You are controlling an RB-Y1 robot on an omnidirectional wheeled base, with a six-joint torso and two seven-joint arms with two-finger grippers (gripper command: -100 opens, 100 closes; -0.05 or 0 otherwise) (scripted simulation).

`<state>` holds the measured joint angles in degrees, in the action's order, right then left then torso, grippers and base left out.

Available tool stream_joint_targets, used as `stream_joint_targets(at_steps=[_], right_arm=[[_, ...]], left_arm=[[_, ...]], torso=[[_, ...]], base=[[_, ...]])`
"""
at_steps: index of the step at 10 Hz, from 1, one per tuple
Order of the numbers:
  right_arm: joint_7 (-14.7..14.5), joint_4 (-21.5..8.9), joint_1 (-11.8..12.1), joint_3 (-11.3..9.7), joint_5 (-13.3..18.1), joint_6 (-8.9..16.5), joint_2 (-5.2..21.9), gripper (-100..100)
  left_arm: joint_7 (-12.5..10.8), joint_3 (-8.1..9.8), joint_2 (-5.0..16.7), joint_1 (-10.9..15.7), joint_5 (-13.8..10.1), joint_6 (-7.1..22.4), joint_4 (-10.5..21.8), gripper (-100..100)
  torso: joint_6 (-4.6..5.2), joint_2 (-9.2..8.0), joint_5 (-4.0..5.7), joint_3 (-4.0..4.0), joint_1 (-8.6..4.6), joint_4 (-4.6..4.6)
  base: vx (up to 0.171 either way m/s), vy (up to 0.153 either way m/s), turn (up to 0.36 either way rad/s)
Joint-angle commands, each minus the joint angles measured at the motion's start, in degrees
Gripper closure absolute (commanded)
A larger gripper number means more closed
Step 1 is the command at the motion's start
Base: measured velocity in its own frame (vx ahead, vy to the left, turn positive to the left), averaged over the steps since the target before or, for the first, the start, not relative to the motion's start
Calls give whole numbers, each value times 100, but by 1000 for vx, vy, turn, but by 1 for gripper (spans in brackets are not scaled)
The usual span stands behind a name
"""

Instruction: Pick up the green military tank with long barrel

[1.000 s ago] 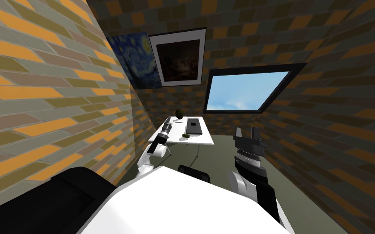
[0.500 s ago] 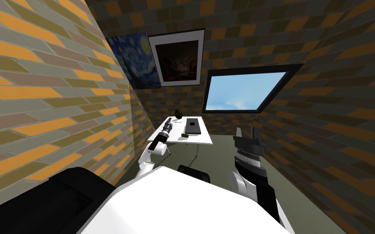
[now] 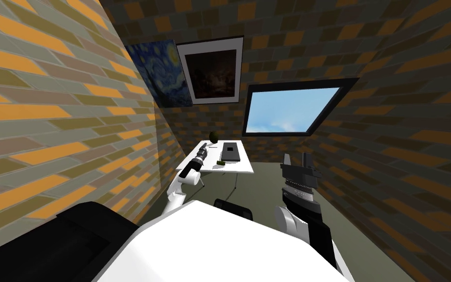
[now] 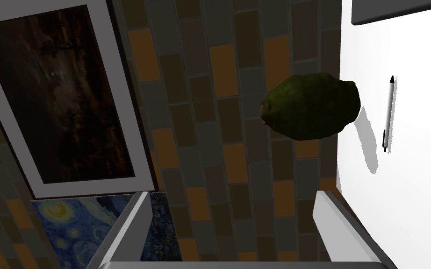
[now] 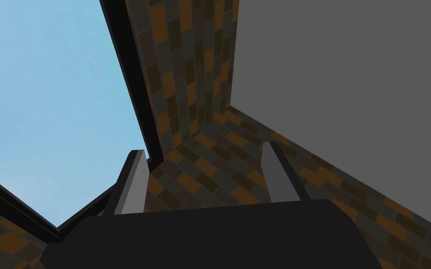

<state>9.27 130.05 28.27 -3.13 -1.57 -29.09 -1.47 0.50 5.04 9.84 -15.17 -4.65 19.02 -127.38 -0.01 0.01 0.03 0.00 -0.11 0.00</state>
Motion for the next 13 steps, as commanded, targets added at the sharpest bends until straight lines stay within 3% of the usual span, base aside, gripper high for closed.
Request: stream_joint_targets(at_steps=[1, 5, 13], right_arm=[[0, 0, 0, 0, 0, 0, 0, 0], [0, 0, 0, 0, 0, 0, 0, 0], [0, 0, 0, 0, 0, 0, 0, 0]], left_arm=[[18, 26, 4, 85, -37, 286, 52, -100], [32, 65, 28, 163, -77, 802, 94, -100], [141, 242, 136, 453, -178, 2122, 303, -100]], torso=[[0, 0, 0, 0, 0, 0], [0, 1, 0, 1, 1, 0], [1, 2, 0, 1, -1, 0]], base=[[-4, -37, -38], [1, -29, -18], [6, -33, -43]])
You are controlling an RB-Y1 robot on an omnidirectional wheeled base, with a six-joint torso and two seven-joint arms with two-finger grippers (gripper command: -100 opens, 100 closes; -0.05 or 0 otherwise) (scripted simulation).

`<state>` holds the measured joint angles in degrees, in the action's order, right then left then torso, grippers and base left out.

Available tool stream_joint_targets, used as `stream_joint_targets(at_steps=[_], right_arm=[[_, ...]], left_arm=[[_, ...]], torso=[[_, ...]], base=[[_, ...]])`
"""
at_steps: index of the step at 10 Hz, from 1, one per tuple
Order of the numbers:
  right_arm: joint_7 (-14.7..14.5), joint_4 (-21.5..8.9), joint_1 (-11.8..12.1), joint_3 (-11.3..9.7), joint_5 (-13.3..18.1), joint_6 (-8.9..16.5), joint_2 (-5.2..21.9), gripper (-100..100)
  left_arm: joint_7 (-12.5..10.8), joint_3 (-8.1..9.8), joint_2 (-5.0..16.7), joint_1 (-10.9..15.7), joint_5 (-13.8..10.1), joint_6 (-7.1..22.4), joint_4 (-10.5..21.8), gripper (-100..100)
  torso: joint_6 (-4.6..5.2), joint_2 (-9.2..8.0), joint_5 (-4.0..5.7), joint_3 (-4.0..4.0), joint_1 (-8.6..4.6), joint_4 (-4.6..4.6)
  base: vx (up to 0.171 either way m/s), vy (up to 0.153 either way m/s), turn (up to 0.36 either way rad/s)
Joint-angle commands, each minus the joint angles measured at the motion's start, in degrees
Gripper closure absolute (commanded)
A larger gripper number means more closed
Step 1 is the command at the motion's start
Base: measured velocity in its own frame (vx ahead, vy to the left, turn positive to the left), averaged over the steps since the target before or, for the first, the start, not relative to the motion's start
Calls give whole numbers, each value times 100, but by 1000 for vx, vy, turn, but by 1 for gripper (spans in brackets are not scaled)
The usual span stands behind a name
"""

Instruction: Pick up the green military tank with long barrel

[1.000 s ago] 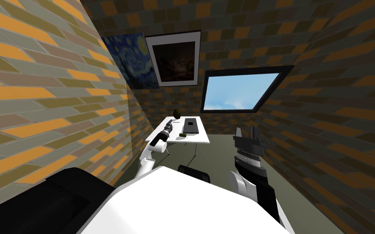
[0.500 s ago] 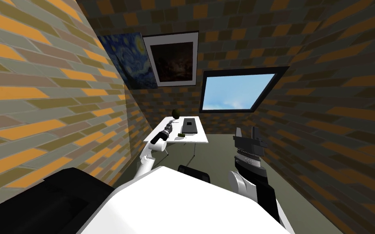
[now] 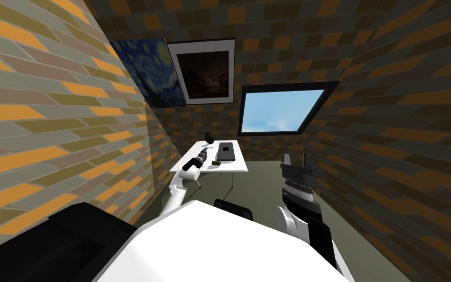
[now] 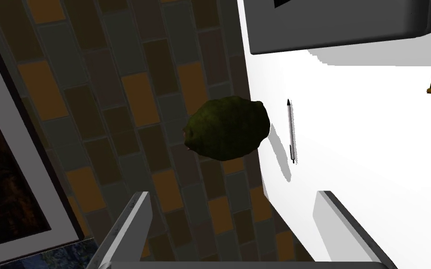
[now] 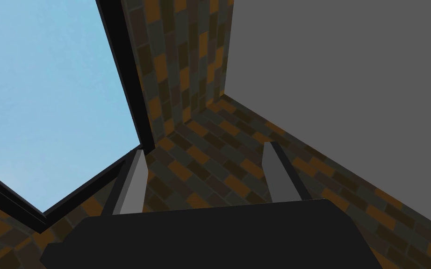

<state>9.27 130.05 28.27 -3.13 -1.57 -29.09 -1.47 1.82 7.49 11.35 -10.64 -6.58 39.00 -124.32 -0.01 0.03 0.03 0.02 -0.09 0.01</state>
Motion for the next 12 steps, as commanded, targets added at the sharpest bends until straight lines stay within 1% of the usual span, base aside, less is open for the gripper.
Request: stream_joint_targets(at_steps=[1, 2, 5, 6, 7, 8, 9, 10, 11, 12], right_arm=[[0, 0, 0, 0, 0, 0, 0, 0], [0, 0, 0, 0, 0, 0, 0, 0], [0, 0, 0, 0, 0, 0, 0, 0], [0, 0, 0, 0, 0, 0, 0, 0], [0, 0, 0, 0, 0, 0, 0, 0], [0, 0, 0, 0, 0, 0, 0, 0], [0, 0, 0, 0, 0, 0, 0, 0], [0, 0, 0, 0, 0, 0, 0, 0], [0, 0, 0, 0, 0, 0, 0, 0], [0, 0, 0, 0, 0, 0, 0, 0]], left_arm=[[49, 44, 13, 66, 4, 286, 59, -100], [49, 44, 13, 66, 4, 458, 59, -100], [139, 143, 64, 184, -3, 960, 197, -100], [139, 143, 64, 184, -3, 1112, 197, -100], [189, 193, 88, 238, 0, 1292, 270, -100], [189, 193, 88, 238, 0, 1420, 270, -100], [240, 242, 112, 288, 6, 1641, 344, -100], [240, 242, 112, 288, 6, 1713, 344, -100], [292, 291, 135, 335, 15, 1914, 417, -100], [292, 291, 135, 335, 15, 1996, 417, -100]], torso=[[0, 0, 0, 0, 0, 0], [1, 1, 0, 1, -2, 0], [-1, 2, 0, 2, 1, 1], [1, 3, 0, 2, -1, 1], [-1, 4, 0, 2, 1, 1], [1, 5, 0, 3, -2, 1], [-1, 2, 0, 2, 0, 1], [1, 4, 0, 3, 2, 1], [-1, 4, -1, 3, 4, 1], [0, 6, -1, 4, 2, 1]], base=[[12, -32, -75], [17, -27, -35], [18, -30, -60], [20, -27, -40], [24, -34, -76], [18, -28, -48], [21, -25, -87], [21, -19, -44], [29, -25, -74], [23, -22, -46]])
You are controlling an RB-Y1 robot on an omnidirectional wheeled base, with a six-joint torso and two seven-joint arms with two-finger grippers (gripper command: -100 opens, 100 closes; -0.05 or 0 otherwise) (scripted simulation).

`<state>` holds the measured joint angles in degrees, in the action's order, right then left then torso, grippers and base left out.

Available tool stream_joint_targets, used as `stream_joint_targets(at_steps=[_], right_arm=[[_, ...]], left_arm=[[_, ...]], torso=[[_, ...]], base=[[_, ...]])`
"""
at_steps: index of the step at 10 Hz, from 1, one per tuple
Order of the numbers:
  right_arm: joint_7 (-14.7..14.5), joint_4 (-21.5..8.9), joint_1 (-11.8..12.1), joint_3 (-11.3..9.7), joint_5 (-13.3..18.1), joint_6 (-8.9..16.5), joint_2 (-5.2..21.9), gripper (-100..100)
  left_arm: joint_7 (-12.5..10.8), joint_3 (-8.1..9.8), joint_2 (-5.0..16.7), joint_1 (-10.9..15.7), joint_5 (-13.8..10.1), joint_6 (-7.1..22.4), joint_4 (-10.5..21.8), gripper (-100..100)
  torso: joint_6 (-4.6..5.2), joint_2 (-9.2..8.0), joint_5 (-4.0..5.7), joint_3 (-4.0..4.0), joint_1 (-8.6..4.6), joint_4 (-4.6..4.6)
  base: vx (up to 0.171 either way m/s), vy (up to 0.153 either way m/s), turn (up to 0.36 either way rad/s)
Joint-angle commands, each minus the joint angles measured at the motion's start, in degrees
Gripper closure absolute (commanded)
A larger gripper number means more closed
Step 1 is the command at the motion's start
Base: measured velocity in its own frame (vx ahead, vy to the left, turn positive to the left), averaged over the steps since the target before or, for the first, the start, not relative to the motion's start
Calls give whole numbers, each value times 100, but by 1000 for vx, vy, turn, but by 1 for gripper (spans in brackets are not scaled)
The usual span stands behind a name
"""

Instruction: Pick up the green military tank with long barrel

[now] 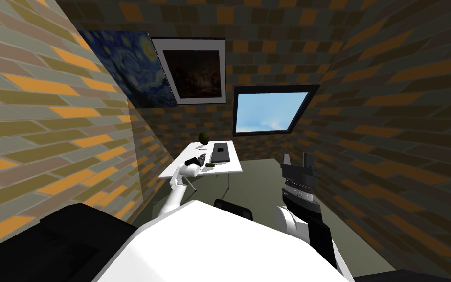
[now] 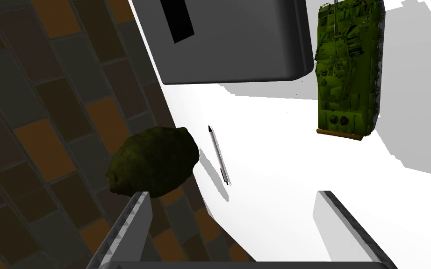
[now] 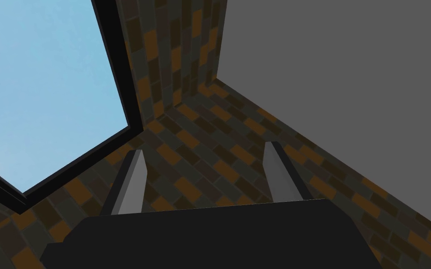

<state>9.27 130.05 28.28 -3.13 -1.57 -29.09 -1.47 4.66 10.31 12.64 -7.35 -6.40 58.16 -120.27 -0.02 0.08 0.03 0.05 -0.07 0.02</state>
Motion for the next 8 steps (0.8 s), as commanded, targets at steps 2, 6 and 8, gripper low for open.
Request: stream_joint_targets(at_steps=[2, 6, 8], right_arm=[[0, 0, 0, 0, 0, 0, 0, 0], [0, 0, 0, 0, 0, 0, 0, 0], [0, 0, 0, 0, 0, 0, 0, 0]], left_arm=[[61, 56, 30, 49, 8, 352, 84, -100], [162, 144, 79, 123, 32, 854, 225, -100], [209, 183, 104, 153, 43, 1084, 292, -100]], torso=[[1, 1, 0, 1, -2, 0], [1, 2, -1, 1, 3, 0], [0, 1, 0, 1, 1, 0]], base=[[27, -23, -61], [27, -16, -60], [27, -18, -51]])
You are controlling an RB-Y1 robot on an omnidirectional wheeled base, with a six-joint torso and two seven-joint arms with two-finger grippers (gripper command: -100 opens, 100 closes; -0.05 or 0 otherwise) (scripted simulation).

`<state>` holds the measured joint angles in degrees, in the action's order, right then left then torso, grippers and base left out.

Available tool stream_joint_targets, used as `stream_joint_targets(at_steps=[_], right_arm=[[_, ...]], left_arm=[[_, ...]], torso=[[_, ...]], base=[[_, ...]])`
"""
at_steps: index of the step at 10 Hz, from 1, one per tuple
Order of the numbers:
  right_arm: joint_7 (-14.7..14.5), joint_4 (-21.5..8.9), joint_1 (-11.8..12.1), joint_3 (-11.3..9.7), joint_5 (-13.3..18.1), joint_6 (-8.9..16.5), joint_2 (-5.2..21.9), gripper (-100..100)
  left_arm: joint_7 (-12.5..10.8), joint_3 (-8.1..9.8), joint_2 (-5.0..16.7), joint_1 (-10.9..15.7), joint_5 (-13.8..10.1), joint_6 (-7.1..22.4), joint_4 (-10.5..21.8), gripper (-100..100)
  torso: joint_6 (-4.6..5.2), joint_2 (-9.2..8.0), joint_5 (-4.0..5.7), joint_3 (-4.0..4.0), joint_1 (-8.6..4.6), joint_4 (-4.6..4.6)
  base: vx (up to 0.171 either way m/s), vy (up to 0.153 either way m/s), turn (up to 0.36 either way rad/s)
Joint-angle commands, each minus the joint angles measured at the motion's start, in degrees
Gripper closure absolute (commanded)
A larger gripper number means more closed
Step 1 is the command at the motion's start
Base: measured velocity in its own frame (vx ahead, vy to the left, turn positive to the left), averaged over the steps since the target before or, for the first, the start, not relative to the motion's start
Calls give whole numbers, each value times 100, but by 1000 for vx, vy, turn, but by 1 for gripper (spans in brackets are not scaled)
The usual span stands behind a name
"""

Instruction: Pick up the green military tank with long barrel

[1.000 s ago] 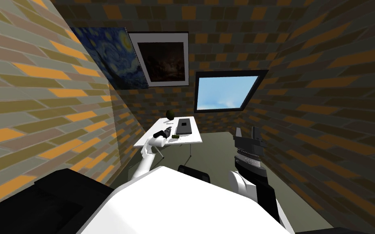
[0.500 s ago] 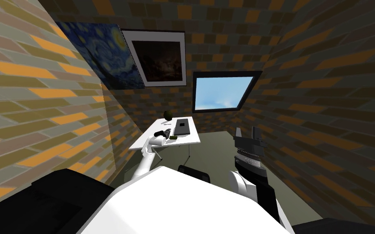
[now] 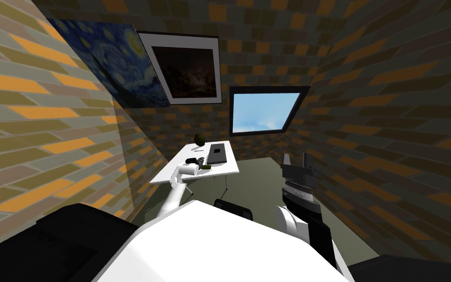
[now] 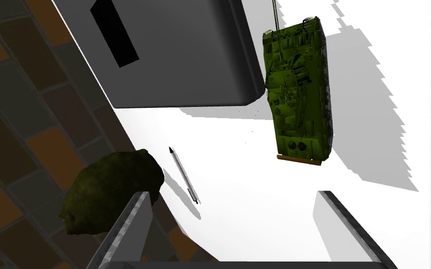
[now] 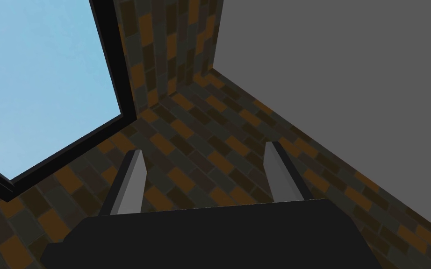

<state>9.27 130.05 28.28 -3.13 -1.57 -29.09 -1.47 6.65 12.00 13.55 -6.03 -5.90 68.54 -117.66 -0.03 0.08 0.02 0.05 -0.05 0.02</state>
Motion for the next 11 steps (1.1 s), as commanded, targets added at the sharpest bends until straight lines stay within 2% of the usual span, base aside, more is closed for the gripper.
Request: stream_joint_targets(at_steps=[1, 3, 5, 6, 10, 11], right_arm=[[0, 0, 0, 0, 0, 0, 0, 0], [0, 0, 0, 0, 0, 0, 0, 0], [0, 0, 0, 0, 0, 0, 0, 0], [0, 0, 0, 0, 0, 0, 0, 0], [0, 0, 0, 0, 0, 0, 0, 0], [0, 0, 0, 0, 0, 0, 0, 0]], left_arm=[[54, 49, 39, 46, 3, 260, 96, -100], [95, 80, 64, 66, 12, 458, 158, -100], [163, 128, 110, 87, 26, 790, 276, -100], [163, 128, 110, 87, 26, 798, 276, -100], [243, 157, 155, 47, 31, 1215, 481, -100], [232, 156, 155, 80, 35, 1161, 462, -100]], torso=[[0, 0, 0, 0, 0, 0], [1, 5, 0, 3, 0, 1], [0, 4, -1, 2, 1, 1], [0, 6, 0, 3, 1, 1], [-1, 7, -1, 4, 5, 2], [-1, 7, -1, 4, 4, 2]], base=[[27, -16, -78], [40, -14, -65], [41, -15, -66], [36, -10, -20], [43, -4, -48], [21, -1, -6]])
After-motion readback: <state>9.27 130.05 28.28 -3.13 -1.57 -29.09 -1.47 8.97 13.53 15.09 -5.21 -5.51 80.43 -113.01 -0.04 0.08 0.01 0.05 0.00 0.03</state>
